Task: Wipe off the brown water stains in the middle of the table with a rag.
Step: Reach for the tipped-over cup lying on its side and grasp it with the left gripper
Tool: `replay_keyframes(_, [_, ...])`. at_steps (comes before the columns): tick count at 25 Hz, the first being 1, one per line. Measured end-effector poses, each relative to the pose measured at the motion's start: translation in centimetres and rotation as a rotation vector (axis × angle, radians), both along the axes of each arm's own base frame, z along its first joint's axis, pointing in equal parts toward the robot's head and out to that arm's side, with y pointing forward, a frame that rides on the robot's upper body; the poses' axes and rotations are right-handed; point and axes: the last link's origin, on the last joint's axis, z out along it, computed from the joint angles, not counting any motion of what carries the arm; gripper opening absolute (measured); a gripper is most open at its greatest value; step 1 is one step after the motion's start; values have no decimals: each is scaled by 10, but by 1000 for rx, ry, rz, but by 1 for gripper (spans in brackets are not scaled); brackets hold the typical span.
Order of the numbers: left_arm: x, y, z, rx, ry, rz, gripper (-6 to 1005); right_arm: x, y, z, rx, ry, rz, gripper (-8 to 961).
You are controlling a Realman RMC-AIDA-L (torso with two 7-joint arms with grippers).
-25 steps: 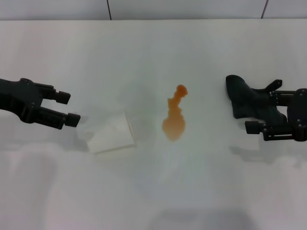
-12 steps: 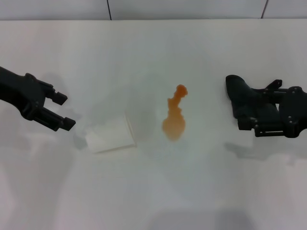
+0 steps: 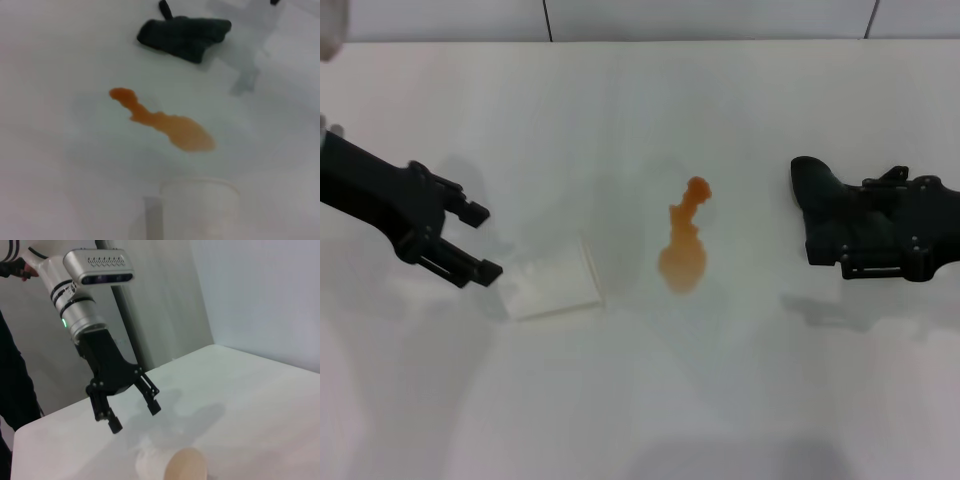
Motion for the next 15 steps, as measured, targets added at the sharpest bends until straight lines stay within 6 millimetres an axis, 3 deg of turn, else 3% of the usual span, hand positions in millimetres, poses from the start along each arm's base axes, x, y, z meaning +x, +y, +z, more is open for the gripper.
replay_keyframes(15, [-1,1,-9,6,22,-29,877,0,2,3,14,-6,1,770])
